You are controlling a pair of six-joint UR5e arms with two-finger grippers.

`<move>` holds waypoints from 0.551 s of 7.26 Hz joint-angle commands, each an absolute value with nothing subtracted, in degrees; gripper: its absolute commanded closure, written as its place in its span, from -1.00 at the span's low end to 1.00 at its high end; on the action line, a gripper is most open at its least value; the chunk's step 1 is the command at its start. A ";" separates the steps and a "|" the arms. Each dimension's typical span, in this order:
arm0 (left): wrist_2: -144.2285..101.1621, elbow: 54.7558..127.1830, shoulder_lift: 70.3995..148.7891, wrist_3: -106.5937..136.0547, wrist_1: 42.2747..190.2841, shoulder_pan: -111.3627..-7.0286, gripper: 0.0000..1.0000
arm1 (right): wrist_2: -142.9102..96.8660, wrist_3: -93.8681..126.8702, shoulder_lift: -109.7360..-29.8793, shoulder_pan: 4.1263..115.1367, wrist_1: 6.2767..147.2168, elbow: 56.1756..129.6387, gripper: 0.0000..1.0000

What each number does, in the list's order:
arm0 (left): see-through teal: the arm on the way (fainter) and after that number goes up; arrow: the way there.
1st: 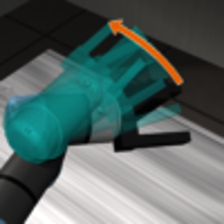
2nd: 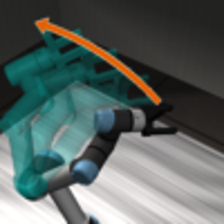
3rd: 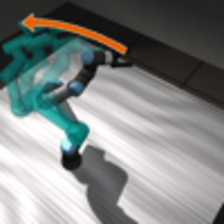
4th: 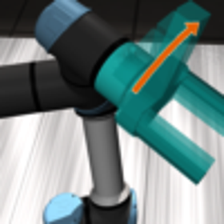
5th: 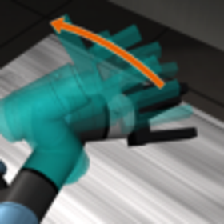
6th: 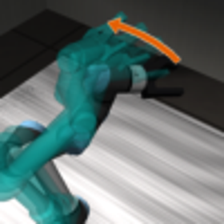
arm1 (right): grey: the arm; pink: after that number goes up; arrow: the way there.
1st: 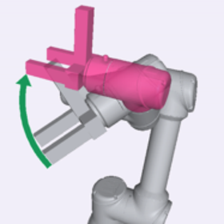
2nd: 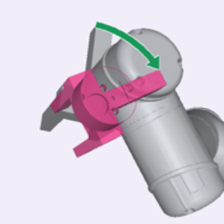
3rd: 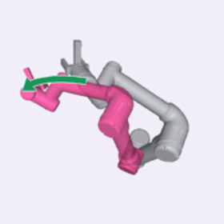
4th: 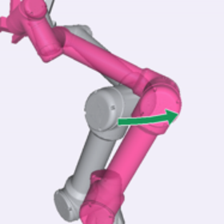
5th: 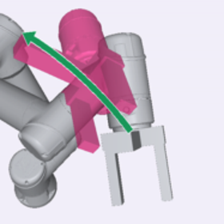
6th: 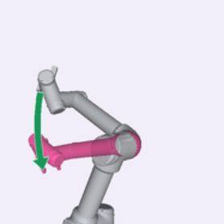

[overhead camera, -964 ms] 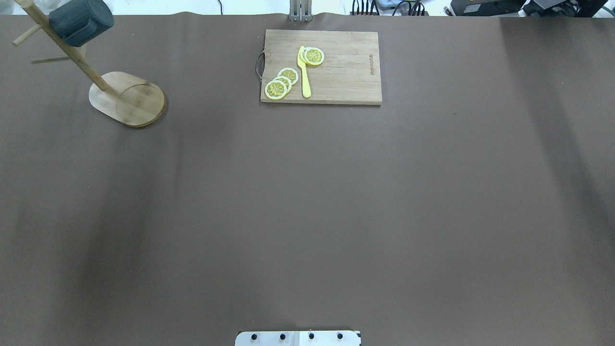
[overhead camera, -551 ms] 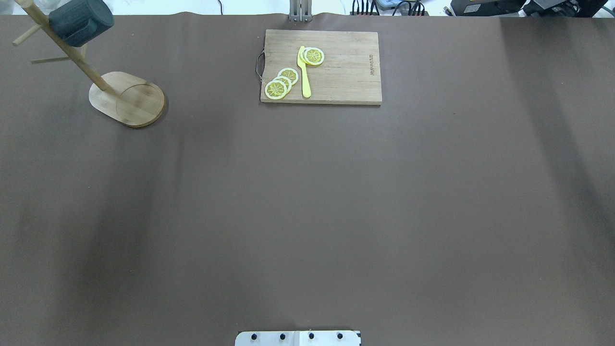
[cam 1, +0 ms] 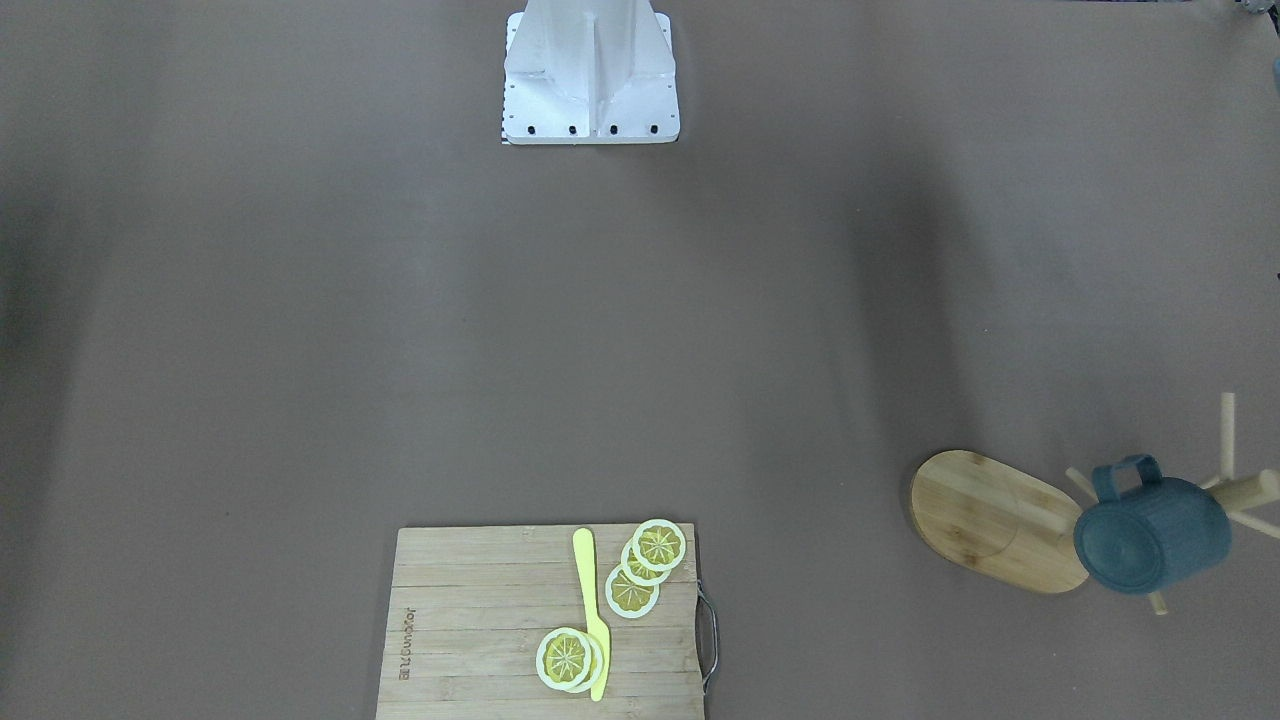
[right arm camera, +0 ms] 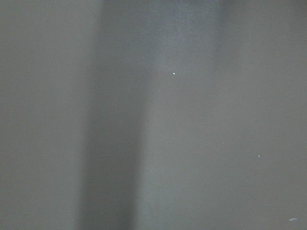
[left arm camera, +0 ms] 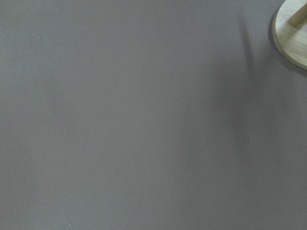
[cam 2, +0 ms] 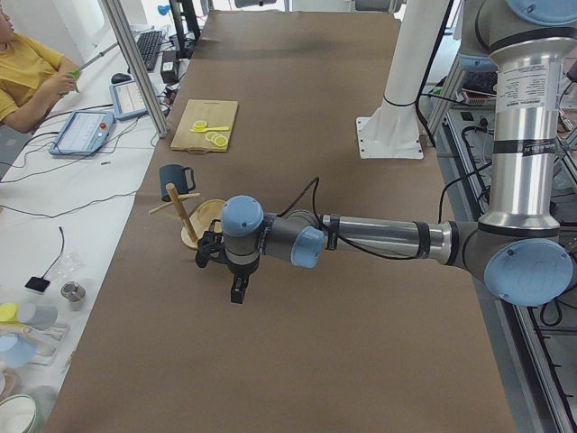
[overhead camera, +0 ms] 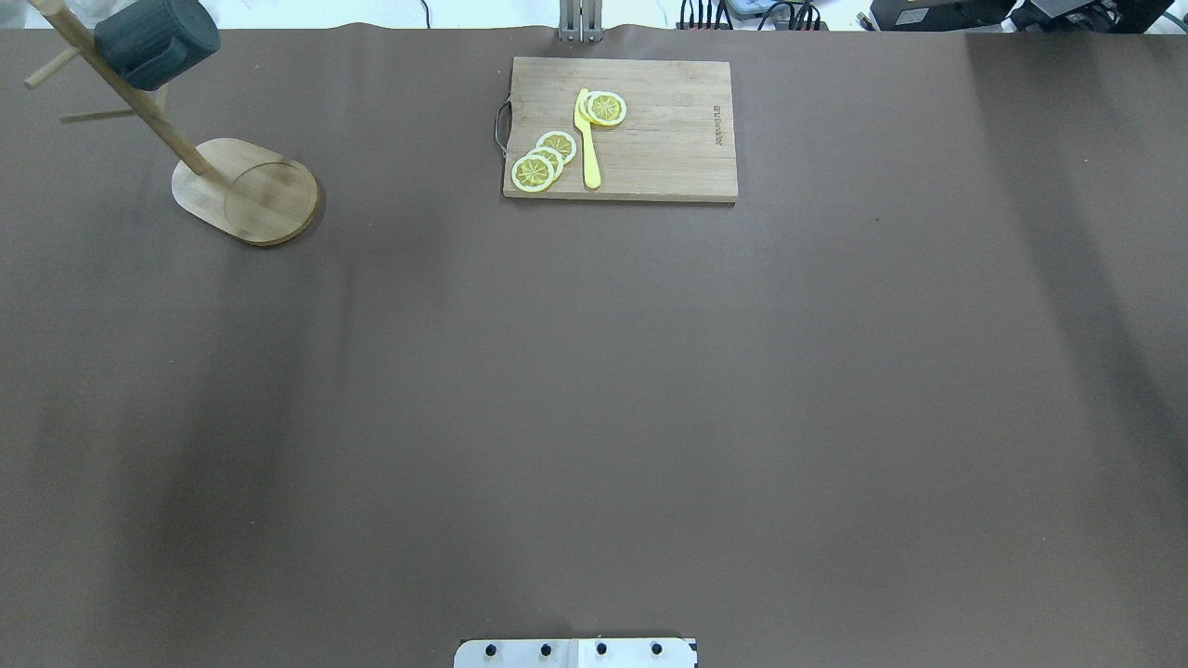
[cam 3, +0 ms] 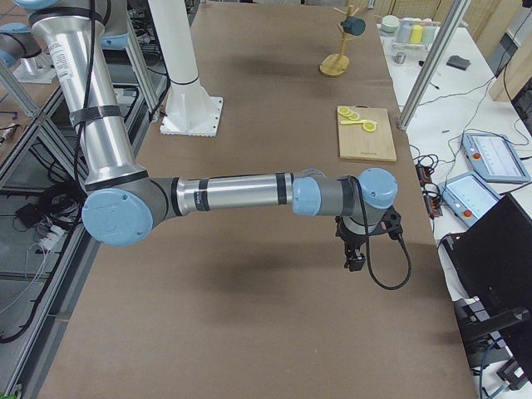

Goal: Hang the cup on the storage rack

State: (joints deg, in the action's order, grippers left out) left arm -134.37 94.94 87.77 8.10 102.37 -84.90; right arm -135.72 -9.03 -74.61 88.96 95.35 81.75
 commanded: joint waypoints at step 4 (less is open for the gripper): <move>-134.38 95.10 87.71 8.09 102.39 -84.90 -0.97 | -135.62 -9.05 -74.44 88.60 95.27 81.74 -0.99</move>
State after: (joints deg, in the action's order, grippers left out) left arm -134.39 94.97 87.75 8.09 102.36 -84.90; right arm -135.62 -9.05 -74.48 88.73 95.31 81.80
